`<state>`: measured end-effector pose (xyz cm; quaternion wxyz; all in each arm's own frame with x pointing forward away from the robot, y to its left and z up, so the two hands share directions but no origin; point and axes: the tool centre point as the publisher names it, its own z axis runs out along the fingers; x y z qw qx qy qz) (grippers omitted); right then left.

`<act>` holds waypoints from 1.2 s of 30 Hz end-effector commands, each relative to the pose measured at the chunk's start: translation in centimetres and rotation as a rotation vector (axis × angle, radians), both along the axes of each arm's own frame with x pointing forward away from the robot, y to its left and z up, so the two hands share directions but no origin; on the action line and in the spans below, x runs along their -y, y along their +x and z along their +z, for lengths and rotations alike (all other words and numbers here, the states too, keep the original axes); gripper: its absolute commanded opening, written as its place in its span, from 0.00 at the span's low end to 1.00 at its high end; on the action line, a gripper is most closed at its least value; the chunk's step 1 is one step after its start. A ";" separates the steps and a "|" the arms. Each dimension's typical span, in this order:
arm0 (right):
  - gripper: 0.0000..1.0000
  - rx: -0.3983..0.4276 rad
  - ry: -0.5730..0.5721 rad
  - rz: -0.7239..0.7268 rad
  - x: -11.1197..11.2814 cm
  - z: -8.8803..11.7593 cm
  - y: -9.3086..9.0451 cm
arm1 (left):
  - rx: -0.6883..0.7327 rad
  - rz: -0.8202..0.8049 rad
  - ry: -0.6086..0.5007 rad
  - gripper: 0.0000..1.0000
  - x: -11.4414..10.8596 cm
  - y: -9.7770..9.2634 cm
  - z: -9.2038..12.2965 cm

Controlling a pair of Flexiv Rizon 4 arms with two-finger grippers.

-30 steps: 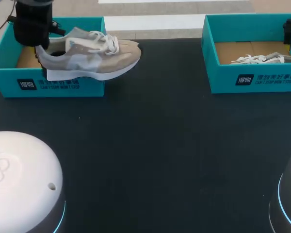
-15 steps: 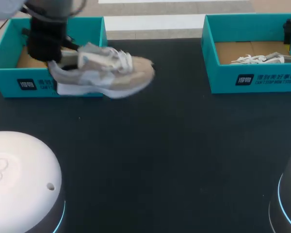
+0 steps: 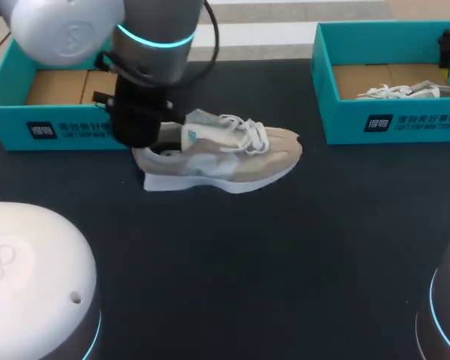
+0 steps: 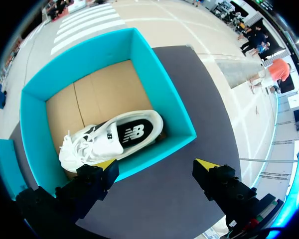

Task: Take the shoe out of the shoebox, open the shoe tongue, remove and reinsert the insole, then place the shoe into the shoebox

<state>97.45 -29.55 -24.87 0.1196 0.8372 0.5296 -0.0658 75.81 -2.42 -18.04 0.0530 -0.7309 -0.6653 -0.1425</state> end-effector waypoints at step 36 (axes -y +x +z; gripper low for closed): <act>1.00 0.001 0.001 0.000 0.0 0.0 0.0 | -0.086 0.045 0.141 0.00 5.8 -1.0 -17.3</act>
